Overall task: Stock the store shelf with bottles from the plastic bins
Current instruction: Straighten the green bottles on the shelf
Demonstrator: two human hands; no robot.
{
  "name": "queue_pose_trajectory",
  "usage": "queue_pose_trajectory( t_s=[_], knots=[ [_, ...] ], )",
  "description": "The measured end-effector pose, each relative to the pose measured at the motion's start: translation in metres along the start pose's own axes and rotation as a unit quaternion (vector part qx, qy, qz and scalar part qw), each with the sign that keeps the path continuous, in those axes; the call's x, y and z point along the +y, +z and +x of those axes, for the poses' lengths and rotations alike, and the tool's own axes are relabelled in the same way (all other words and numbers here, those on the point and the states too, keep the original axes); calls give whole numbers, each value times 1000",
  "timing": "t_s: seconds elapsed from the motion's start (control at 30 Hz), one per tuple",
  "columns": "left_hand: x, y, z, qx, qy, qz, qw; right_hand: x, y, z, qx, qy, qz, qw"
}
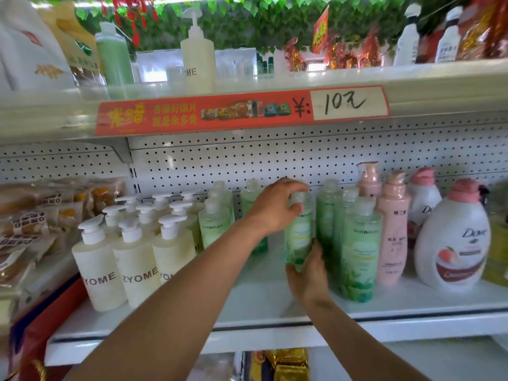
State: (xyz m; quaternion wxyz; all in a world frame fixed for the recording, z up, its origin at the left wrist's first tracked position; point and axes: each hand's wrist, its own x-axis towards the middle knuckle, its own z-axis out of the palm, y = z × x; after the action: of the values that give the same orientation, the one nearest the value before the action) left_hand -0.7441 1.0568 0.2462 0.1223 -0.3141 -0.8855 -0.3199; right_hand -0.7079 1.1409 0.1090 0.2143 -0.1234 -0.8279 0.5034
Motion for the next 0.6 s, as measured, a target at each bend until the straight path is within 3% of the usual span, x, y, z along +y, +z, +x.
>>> queue_pose_trajectory(
  t_s=[0.3,0.43,0.6],
  knots=[
    [-21,-54,-5,-83,9,112,990,1,10,4,-45,-37,-17,998],
    [-36,-76,-7,-69,-7,175,982,-10,28,8,-76,-46,-6,996],
    [-56,-88,-4,-48,-7,148,988,-14,51,15,-78,-71,-7,994]
  ],
)
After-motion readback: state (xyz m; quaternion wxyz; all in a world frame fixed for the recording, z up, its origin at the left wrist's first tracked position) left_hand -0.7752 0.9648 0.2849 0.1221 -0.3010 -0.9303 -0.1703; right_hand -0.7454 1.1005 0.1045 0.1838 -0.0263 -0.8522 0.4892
